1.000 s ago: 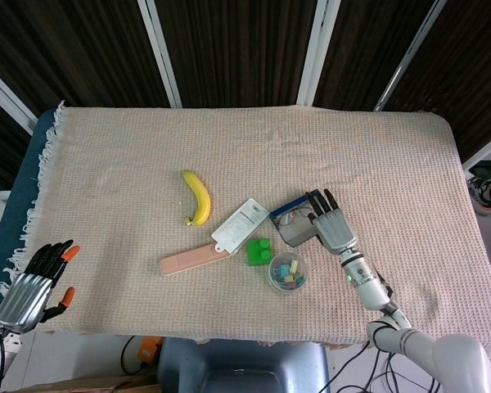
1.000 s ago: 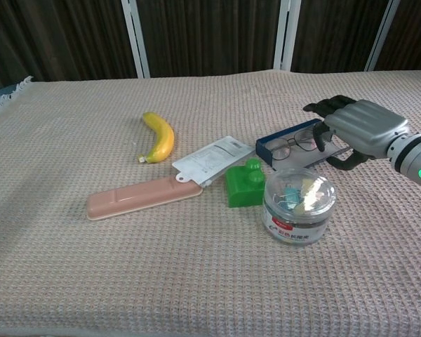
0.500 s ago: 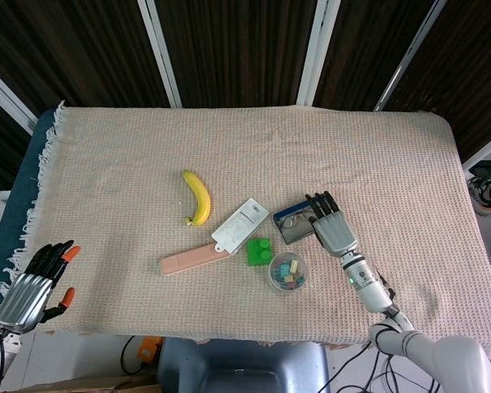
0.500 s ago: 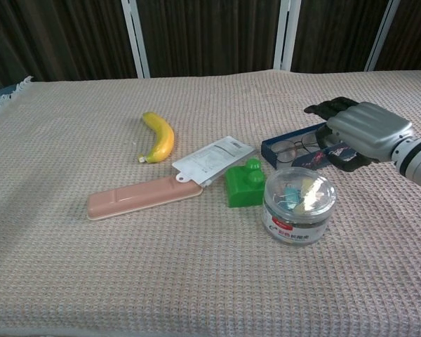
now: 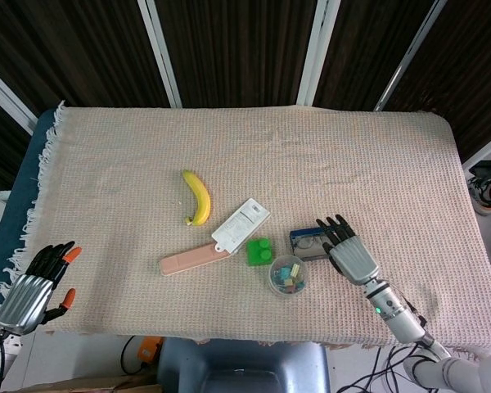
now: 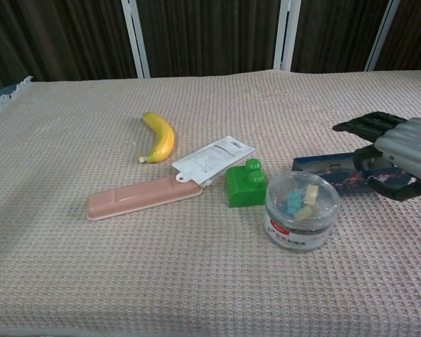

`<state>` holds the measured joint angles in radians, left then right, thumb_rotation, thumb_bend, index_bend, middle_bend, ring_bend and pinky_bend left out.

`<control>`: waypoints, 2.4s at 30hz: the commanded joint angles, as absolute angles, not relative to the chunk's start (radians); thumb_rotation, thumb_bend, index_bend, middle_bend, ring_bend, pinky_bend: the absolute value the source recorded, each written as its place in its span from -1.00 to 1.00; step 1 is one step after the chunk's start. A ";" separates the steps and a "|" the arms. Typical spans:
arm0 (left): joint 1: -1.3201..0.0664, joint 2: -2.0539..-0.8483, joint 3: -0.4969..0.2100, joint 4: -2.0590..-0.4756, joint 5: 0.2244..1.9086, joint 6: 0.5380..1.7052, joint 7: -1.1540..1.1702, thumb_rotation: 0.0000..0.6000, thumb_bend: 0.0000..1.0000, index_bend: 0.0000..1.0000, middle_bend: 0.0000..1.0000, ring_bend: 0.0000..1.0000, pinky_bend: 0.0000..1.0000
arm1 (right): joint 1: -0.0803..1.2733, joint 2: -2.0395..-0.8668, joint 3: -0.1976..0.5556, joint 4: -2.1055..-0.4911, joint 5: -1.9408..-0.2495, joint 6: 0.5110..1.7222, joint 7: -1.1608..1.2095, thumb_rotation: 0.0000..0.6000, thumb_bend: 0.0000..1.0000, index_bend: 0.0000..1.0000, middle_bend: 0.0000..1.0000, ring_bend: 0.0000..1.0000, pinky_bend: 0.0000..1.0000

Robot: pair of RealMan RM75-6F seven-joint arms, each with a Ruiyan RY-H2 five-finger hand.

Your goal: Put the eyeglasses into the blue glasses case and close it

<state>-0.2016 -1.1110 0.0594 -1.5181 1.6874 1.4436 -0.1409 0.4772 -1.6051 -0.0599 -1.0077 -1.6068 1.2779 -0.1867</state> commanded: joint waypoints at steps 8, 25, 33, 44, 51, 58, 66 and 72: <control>-0.202 -1.112 0.059 -1.519 1.685 1.441 -0.135 1.00 -0.08 -1.00 -1.00 -1.00 -0.86 | 0.435 -1.526 -0.068 -1.123 -1.626 1.315 -0.162 1.00 0.33 0.45 -0.70 -1.00 -1.00; -0.204 -1.112 0.059 -1.520 1.682 1.435 -0.130 1.00 -0.08 -1.00 -1.00 -1.00 -0.86 | 0.492 -1.521 0.044 -1.208 -1.461 1.116 -0.130 1.00 0.33 0.45 -0.70 -1.00 -1.00; -0.204 -1.112 0.058 -1.522 1.680 1.432 -0.128 1.00 -0.08 -1.00 -1.00 -1.00 -0.86 | 0.507 -1.535 0.063 -1.201 -1.438 1.091 -0.159 1.00 0.33 0.45 -0.70 -1.00 -1.00; -0.204 -1.111 0.059 -1.523 1.680 1.433 -0.129 1.00 -0.08 -1.00 -1.00 -1.00 -0.85 | 0.522 -1.562 0.082 -1.170 -1.407 1.062 -0.187 1.00 0.33 0.39 -0.70 -1.00 -1.00; -0.203 -1.109 0.059 -1.524 1.679 1.432 -0.130 1.00 -0.08 -1.00 -1.00 -1.00 -0.85 | 0.538 -1.582 0.100 -1.139 -1.380 1.036 -0.197 1.00 0.33 0.11 -0.70 -1.00 -1.00; -0.202 -1.107 0.058 -1.522 1.678 1.435 -0.135 1.00 -0.08 -1.00 -1.00 -1.00 -0.85 | 0.550 -1.595 0.126 -1.113 -1.338 1.013 -0.209 1.00 0.07 -0.20 -0.72 -1.00 -1.00; -0.201 -1.108 0.057 -1.521 1.679 1.438 -0.136 1.00 -0.08 -1.00 -1.00 -1.00 -0.85 | 0.525 -1.556 0.127 -1.151 -1.350 1.081 -0.224 1.00 -0.24 -0.34 -0.79 -1.00 -1.00; -0.198 -1.108 0.056 -1.520 1.679 1.445 -0.140 1.00 -0.08 -1.00 -1.00 -1.00 -0.85 | 0.415 -1.396 0.082 -1.357 -1.416 1.253 -0.221 1.00 -0.36 -0.58 -0.90 -1.00 -1.00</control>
